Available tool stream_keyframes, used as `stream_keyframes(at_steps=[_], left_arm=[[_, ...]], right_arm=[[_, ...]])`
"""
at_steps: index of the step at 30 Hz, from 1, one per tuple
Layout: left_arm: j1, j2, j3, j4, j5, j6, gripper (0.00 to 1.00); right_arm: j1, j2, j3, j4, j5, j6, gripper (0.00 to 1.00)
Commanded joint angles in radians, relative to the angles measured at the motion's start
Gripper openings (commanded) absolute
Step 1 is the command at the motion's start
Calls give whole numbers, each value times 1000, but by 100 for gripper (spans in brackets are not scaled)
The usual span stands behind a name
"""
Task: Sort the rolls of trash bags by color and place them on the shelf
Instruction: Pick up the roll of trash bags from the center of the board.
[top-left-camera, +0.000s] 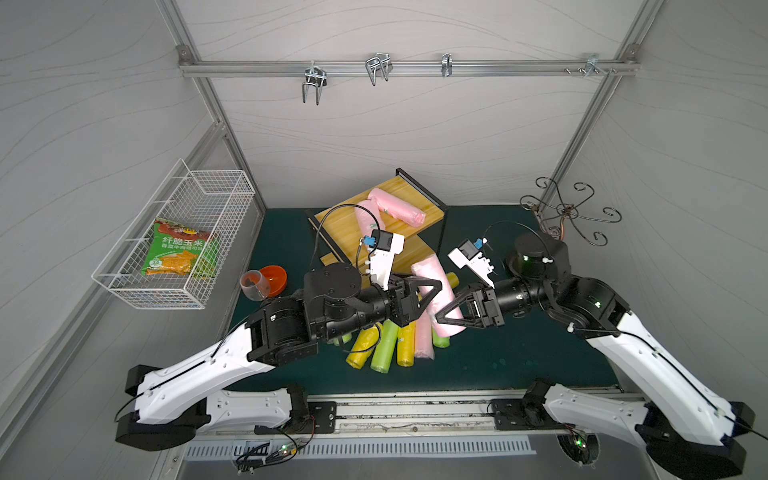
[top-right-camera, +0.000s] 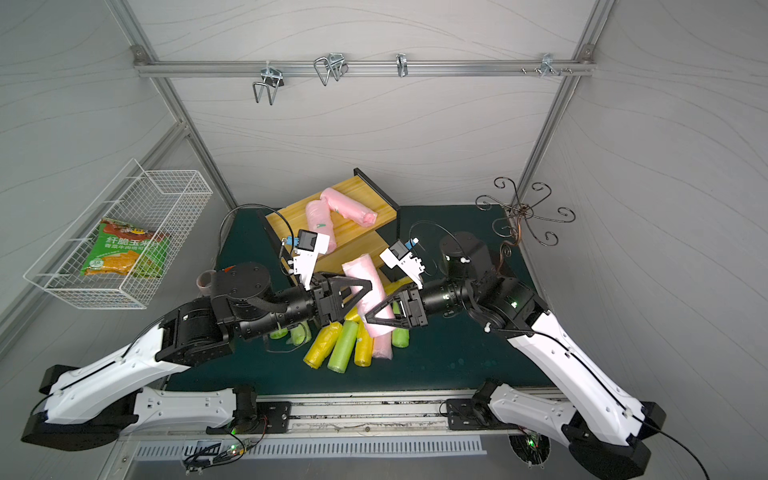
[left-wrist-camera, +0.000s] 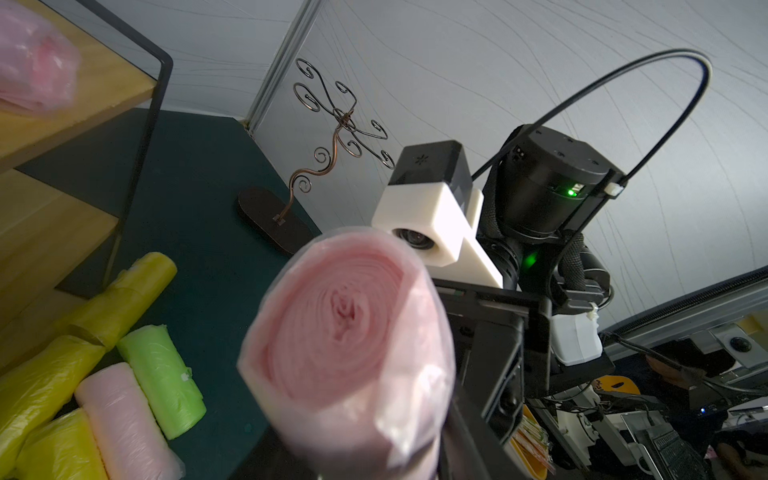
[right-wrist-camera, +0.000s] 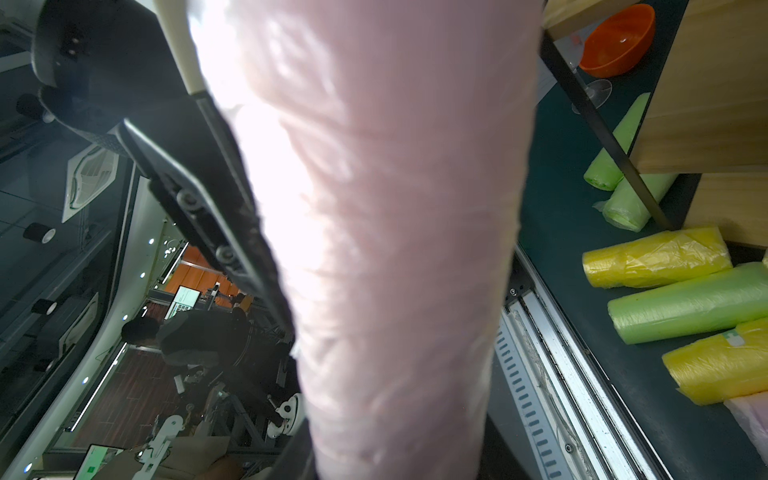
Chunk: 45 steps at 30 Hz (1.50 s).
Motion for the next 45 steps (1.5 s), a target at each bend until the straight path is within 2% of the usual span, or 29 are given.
stream_keyframes(at_steps=[1, 3, 4, 5, 6, 8, 12, 15, 18, 21, 23, 25, 27, 30, 35, 45], left_arm=[[-3, 29, 38, 14, 28, 10, 29], [-3, 34, 53, -7, 15, 9, 12], [-3, 36, 65, -26, 3, 9, 4], [-3, 42, 86, -57, -17, 7, 0], [-3, 49, 114, -97, -42, 4, 0], [-3, 67, 179, -189, -98, 2, 0], [-3, 109, 351, -399, -230, 19, 0], [-3, 155, 522, -560, -351, 42, 0], [-3, 212, 707, -716, -499, 70, 0], [2, 285, 914, -858, -696, 115, 0], [58, 338, 1034, -928, -742, 150, 0], [200, 375, 1105, -974, -633, 155, 0], [338, 395, 1108, -978, -520, 155, 0], [500, 441, 1108, -1001, -372, 138, 0], [626, 514, 1107, -1012, -225, 118, 0], [746, 593, 1099, -1015, -58, 65, 0]], right_arm=[[9, 18, 37, 22, 3, -13, 0], [9, 23, 54, -5, 26, -19, 2], [9, 24, 69, -38, 54, -30, 17], [9, 30, 97, -99, 108, -58, 39], [9, 37, 137, -190, 179, -91, 52], [9, 47, 213, -352, 359, -146, 62], [8, 30, 314, -590, 775, -197, 66], [9, -8, 321, -669, 1016, -198, 67], [8, -45, 296, -694, 1135, -196, 67], [8, -70, 266, -684, 1150, -197, 67], [8, -73, 249, -677, 1138, -198, 67], [8, -73, 231, -663, 1115, -202, 67], [8, -75, 211, -649, 1090, -203, 66], [8, -79, 179, -630, 1057, -203, 66], [8, -93, 117, -606, 1016, -192, 65], [8, -102, 43, -573, 973, -178, 64]])
